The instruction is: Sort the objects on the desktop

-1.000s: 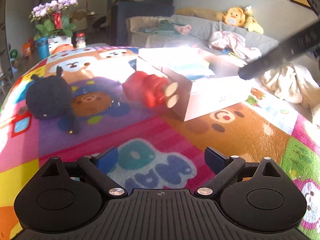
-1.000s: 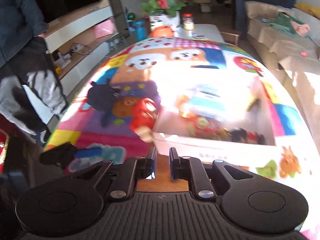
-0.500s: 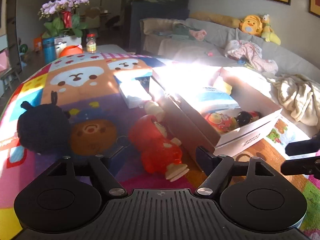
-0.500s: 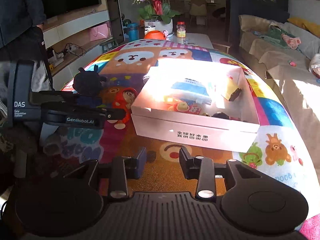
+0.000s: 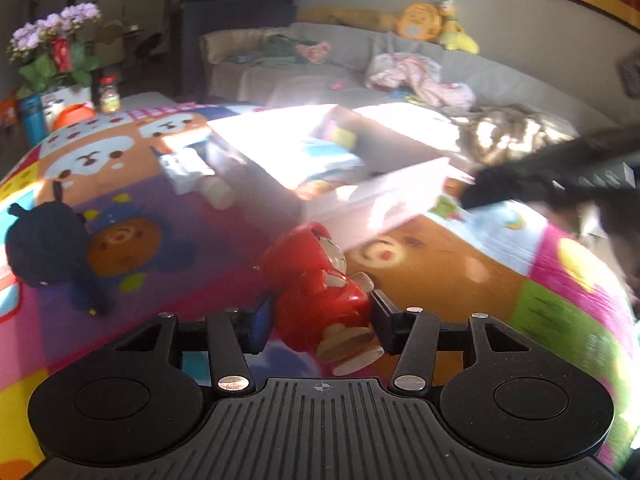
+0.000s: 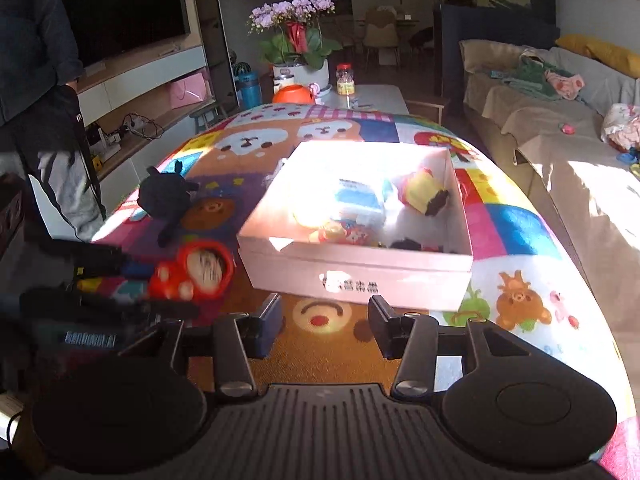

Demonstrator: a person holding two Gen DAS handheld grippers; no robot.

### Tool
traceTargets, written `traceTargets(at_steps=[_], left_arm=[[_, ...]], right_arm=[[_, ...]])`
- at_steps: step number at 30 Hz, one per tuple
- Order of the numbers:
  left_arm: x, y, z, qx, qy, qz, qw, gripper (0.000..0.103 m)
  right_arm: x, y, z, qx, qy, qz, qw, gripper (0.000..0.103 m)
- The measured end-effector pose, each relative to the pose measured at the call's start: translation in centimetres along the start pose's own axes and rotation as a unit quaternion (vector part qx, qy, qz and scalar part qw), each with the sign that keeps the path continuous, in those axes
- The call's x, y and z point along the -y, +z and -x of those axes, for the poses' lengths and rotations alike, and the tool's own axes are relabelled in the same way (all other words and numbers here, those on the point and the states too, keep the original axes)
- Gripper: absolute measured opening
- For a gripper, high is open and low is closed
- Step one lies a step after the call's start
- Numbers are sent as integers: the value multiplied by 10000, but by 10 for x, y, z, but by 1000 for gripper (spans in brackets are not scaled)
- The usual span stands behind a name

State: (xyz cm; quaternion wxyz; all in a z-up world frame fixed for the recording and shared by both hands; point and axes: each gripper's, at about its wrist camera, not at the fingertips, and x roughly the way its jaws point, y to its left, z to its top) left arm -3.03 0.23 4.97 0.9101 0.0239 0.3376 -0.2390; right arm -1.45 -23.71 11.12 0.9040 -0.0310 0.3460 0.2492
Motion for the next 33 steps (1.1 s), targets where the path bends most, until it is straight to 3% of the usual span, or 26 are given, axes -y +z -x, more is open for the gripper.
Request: traceTargets(at_steps=[2, 5, 8, 10, 13, 15, 21, 25, 27, 29, 33], left_arm=[[21, -7, 3, 3, -209, -153, 9997, 57], [39, -12, -4, 93, -207, -425, 9988, 61], [37, -15, -8, 160, -9, -363, 9992, 66], [28, -16, -4, 246, 6, -214, 9995, 70], [6, -19, 7, 440, 49, 119, 9989, 82], [-9, -20, 13, 504, 138, 309, 9982, 87], [-44, -28, 21, 575, 435, 652, 9953, 94], [-60, -32, 21, 580, 499, 840, 9935, 94], [-63, -34, 22, 583, 499, 898, 9930, 95], [-65, -36, 26, 605, 490, 916, 9928, 95], [-66, -38, 29, 576, 401, 953, 9930, 96]], right_arm=[[-11, 21, -2, 56, 94, 141, 9998, 47], [-42, 59, -24, -44, 164, 602, 9980, 47], [-66, 99, -70, -614, 331, 631, 9956, 41], [-83, 121, -106, -947, 164, 841, 9918, 31], [-110, 141, -156, -1362, -82, 1207, 9833, 30], [-127, 145, -188, -1619, -314, 1521, 9745, 30], [-155, 125, -259, -2246, -1564, 2489, 9290, 30], [-159, 110, -280, -2386, -1973, 2975, 9031, 31], [-162, 102, -284, -2320, -2174, 3327, 8878, 26], [-162, 103, -276, -2240, -2093, 3302, 8927, 24], [-154, 118, -216, -1763, -1557, 2768, 9317, 24]])
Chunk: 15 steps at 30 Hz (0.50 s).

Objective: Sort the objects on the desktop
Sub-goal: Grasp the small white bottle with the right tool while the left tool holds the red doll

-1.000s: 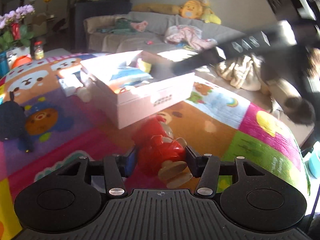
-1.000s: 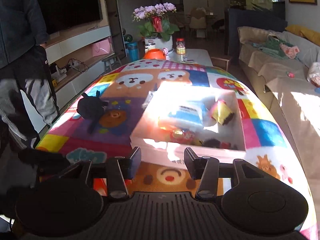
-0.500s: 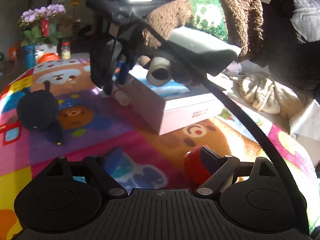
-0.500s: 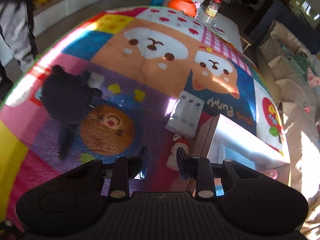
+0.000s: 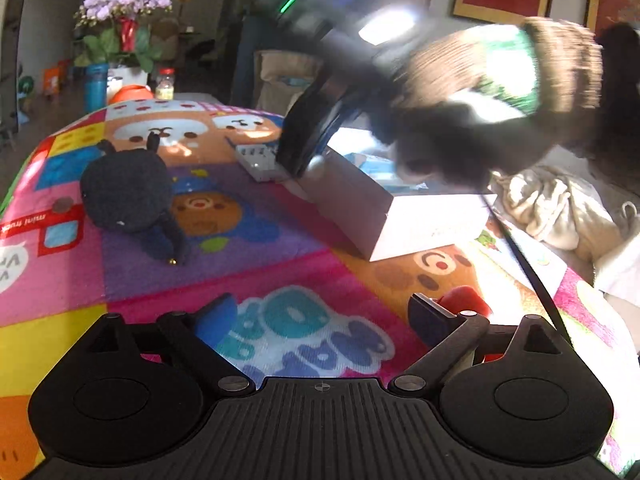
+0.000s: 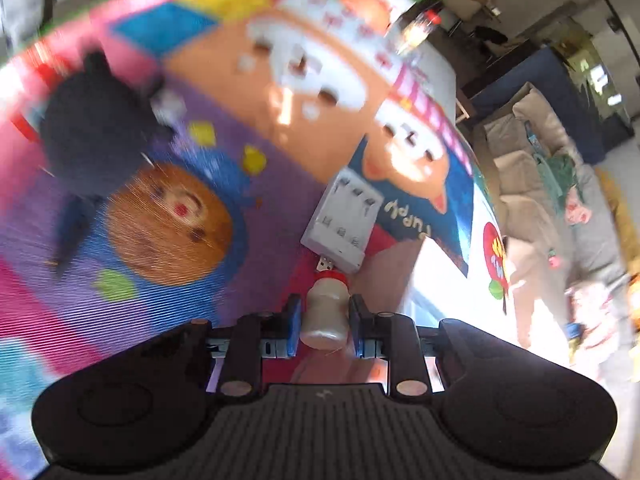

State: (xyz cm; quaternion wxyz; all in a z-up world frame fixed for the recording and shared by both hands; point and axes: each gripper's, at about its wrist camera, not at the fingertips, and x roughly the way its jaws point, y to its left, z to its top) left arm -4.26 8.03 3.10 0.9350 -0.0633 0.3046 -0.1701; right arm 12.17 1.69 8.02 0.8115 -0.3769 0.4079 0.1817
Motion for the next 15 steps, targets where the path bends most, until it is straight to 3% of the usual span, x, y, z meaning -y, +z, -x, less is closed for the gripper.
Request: traceTargets(at_steps=[4, 7, 11, 15], left_arm=[[10, -1, 3, -36, -88, -31, 10000, 96], [21, -1, 4, -86, -130, -87, 9998, 96], [46, -2, 4, -182, -165, -264, 9993, 96], [78, -6, 1, -394, -221, -480, 9978, 97]], right_arm=[[34, -47, 74, 670, 610, -690, 9935, 24], [50, -100, 107, 826, 885, -1097, 9866, 24], [56, -181, 116, 759, 977, -1535, 9804, 24], [53, -248, 98, 904, 1049, -1927, 9714, 25]])
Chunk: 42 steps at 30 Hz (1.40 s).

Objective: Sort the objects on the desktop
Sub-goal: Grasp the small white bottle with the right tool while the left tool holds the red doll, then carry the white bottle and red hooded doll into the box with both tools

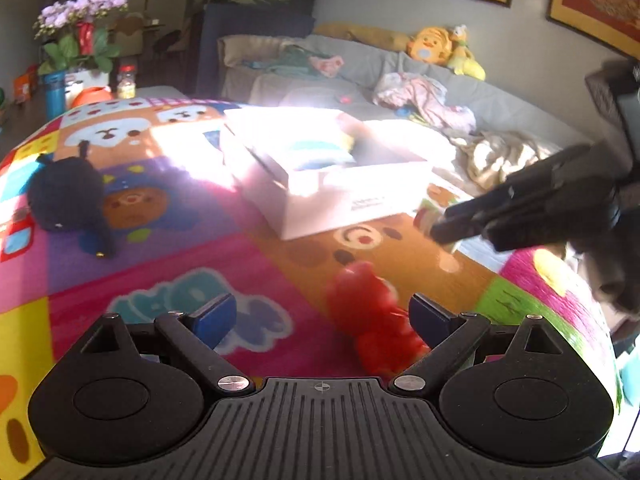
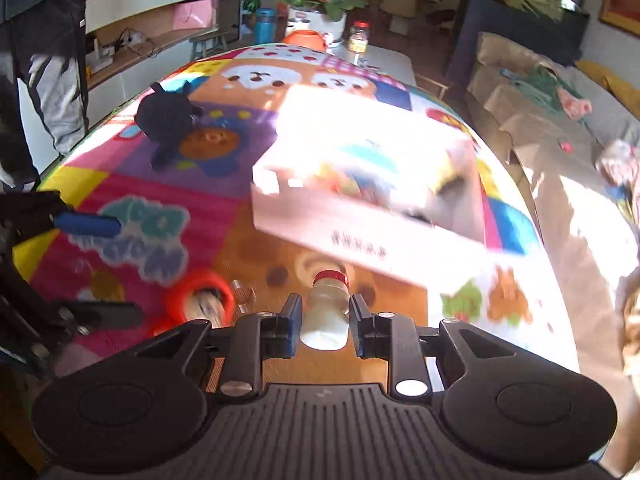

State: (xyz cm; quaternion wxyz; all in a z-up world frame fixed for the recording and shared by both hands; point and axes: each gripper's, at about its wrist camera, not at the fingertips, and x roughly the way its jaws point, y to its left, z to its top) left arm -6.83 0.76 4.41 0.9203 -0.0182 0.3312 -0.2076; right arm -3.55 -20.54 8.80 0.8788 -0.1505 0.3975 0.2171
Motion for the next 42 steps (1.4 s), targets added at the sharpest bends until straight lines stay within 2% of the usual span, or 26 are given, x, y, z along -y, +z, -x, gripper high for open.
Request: traceTargets(at_steps=[5, 8, 10, 12, 17, 22, 24, 26, 28, 29, 31, 35, 38, 39, 41, 42], left_arm=[[39, -5, -17, -414, 152, -368, 9983, 97], [57, -8, -28, -665, 287, -620, 9954, 97], [64, -9, -32, -748, 375, -771, 9935, 97], [67, -12, -33, -795, 497, -898, 9915, 97], [59, -15, -24, -763, 925, -1208, 9854, 97], [40, -10, -14, -543, 1687, -1443, 9735, 97], [32, -6, -10, -474, 1863, -1406, 9712, 97], [24, -1, -8, -431, 1798, -1218, 9752, 97], [21, 3, -6, -400, 1393, -915, 9852, 97], [21, 3, -7, -408, 1190, -801, 9888, 97], [29, 2, -14, -450, 1012, -800, 9906, 97], [43, -3, -29, -418, 1124, -1061, 9871, 97], [42, -2, -31, -381, 1043, -1037, 9884, 97], [42, -2, -31, -343, 1042, -1065, 9882, 97], [42, -1, -32, -292, 1059, -1120, 9876, 97], [42, 0, -35, -275, 1054, -1154, 9873, 96]], right_arm=[[24, -46, 2, 357, 205, -773, 9962, 27], [28, -66, 8, 579, 219, -983, 9932, 37], [28, -76, 9, 659, 181, -1042, 9922, 39], [28, -85, 10, 729, 140, -1081, 9914, 46], [26, -101, 11, 747, 133, -1175, 9902, 58], [19, -108, 12, 723, 137, -1056, 9917, 58], [16, -109, 12, 720, 137, -1028, 9920, 61], [14, -108, 10, 725, 104, -974, 9925, 61], [11, -107, 8, 732, 99, -936, 9929, 61], [10, -106, 7, 732, 89, -913, 9931, 61], [8, -104, 5, 726, 53, -843, 9938, 61], [8, -93, 0, 779, -15, -771, 9940, 59], [8, -82, -8, 773, -36, -720, 9944, 48], [7, -78, -12, 742, -48, -685, 9949, 38], [4, -73, -18, 603, -72, -576, 9965, 25], [4, -72, -18, 595, -72, -552, 9967, 25]])
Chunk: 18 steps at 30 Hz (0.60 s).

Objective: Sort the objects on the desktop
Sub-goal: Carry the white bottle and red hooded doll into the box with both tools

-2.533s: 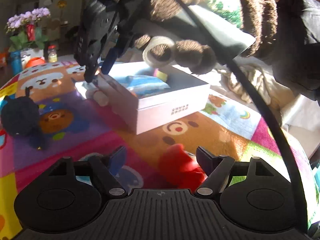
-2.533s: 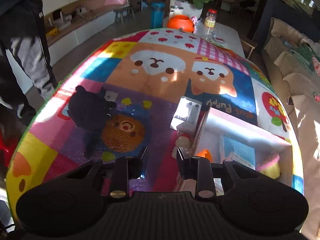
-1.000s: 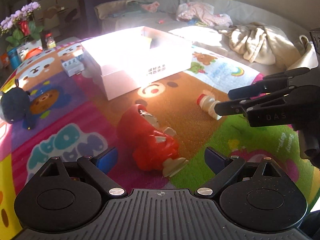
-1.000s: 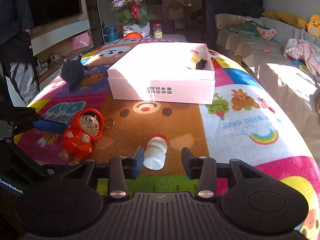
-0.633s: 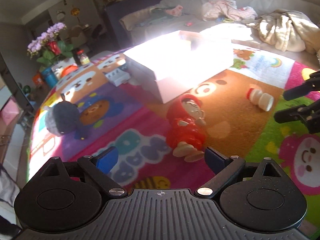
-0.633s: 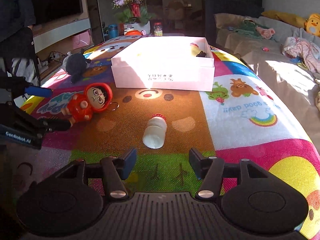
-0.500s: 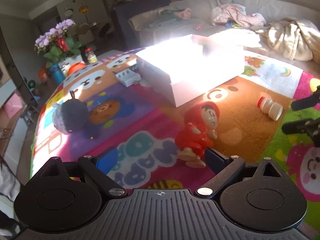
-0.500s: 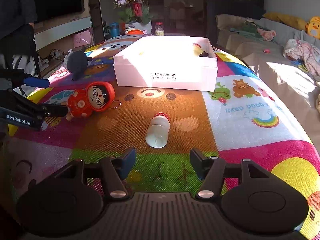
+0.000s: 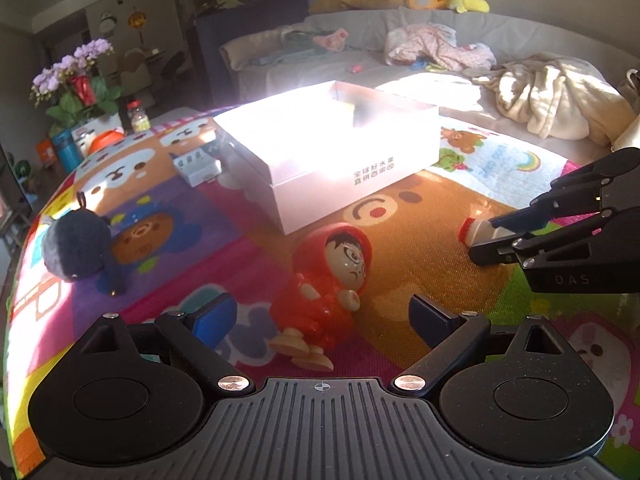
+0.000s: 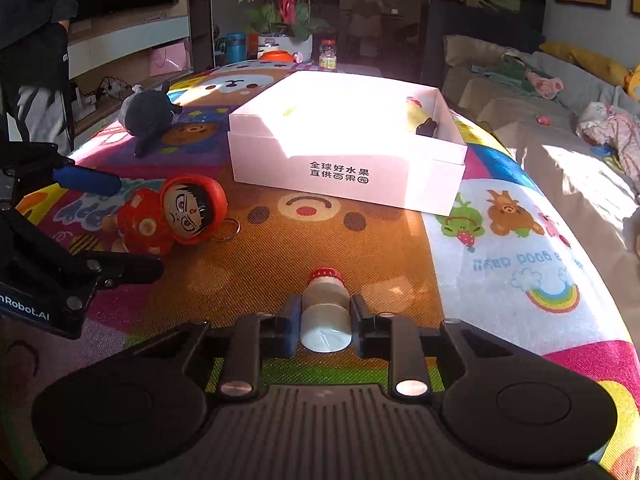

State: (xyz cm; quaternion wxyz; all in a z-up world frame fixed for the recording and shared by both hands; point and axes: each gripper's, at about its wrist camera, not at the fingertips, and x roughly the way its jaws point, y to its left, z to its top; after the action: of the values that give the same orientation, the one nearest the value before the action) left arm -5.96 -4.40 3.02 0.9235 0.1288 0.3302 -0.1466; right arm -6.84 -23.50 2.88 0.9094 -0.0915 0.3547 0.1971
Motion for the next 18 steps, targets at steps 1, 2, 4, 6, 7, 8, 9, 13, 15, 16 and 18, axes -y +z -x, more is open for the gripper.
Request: traceTargets(at_steps=[1, 2, 4, 6, 7, 8, 9, 13, 15, 16, 18], left_arm=[[1, 1, -4, -10, 6, -36, 10000, 94], [2, 2, -9, -59, 40, -63, 10000, 86], [2, 4, -21, -186, 72, -69, 9998, 74], [3, 4, -28, -256, 56, -67, 9996, 64], [3, 4, -28, -229, 48, -83, 9997, 62], [5, 4, -25, -199, 45, -101, 9997, 57], [6, 4, -20, -168, 41, -129, 9998, 55], [17, 11, 19, 168, -254, -346, 9989, 55], [22, 24, 41, 536, -324, -506, 9968, 55], [23, 33, 51, 747, -308, -594, 9950, 55], [25, 55, 61, 1116, -250, -788, 9903, 55]], right_arm=[[-1, 0, 1, 8, 24, 36, 10000, 25], [-2, 1, 4, 8, 45, 65, 10000, 25], [-2, 1, 11, 9, 96, 70, 9999, 25], [0, 1, 22, -6, 192, 10, 9998, 25], [2, 1, 26, -28, 233, -17, 9997, 25], [3, 0, 31, -47, 270, -44, 9996, 25], [4, 0, 35, -48, 289, -61, 9996, 25], [12, 5, 65, 122, 323, -87, 9994, 25], [16, 16, 86, 381, 330, -116, 9987, 25], [18, 21, 94, 502, 342, -135, 9981, 25], [25, 39, 115, 793, 396, -183, 9959, 25]])
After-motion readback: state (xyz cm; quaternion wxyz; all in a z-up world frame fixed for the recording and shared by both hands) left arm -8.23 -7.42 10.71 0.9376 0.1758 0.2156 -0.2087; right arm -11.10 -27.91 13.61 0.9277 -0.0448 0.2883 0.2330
